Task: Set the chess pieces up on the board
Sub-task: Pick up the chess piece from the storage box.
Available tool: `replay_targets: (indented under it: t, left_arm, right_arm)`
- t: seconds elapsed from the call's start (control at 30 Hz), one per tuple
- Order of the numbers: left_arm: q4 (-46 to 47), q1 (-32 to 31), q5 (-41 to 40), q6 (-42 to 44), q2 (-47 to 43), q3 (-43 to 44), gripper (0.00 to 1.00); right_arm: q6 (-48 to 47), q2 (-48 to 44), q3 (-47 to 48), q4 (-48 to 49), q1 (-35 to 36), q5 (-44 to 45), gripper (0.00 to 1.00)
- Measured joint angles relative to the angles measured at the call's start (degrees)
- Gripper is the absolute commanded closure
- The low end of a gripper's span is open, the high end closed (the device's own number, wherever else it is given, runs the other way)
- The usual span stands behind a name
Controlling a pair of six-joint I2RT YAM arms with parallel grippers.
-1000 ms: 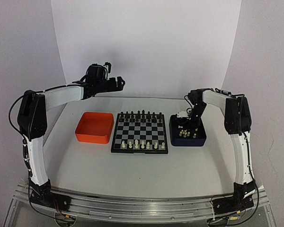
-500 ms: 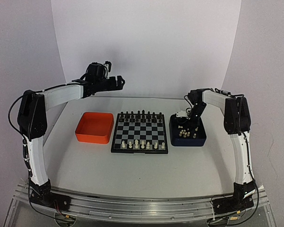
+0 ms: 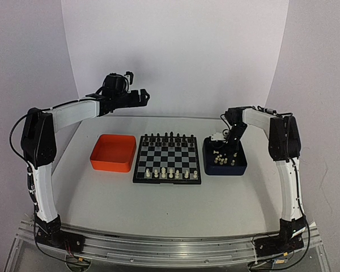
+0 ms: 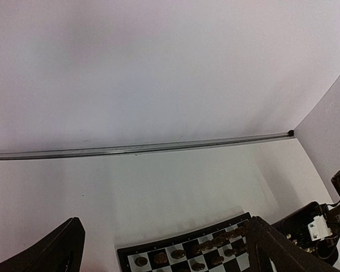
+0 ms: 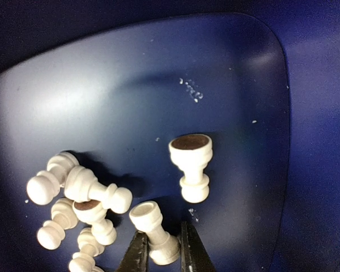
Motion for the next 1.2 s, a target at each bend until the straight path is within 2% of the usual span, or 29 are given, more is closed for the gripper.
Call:
replay_targets:
  t: [0.2, 0.47, 0.83, 1.2]
  left_arm:
    - [0.04, 0.0, 0.04, -0.02, 0.0, 0.0, 0.0]
    - [0.51, 0.0, 0.06, -0.06, 0.0, -0.37, 0.0]
    - [4.11, 0.0, 0.62, -0.77, -0.49, -5.33, 0.0]
    - [9.18, 0.0, 4.1, -2.2, -8.36, -11.5, 0.0]
  right_arm:
    - [0.04, -0.7, -1.14, 0.9, 0.13, 1.36, 1.0]
    - [0.05, -1.02, -1.42, 1.13, 0.36, 2.24, 1.0]
    - [0.99, -2.21, -1.63, -0.17, 0.41, 2.76, 1.0]
    - [4.86, -13.7, -5.82, 0.31, 0.41, 2.4, 1.0]
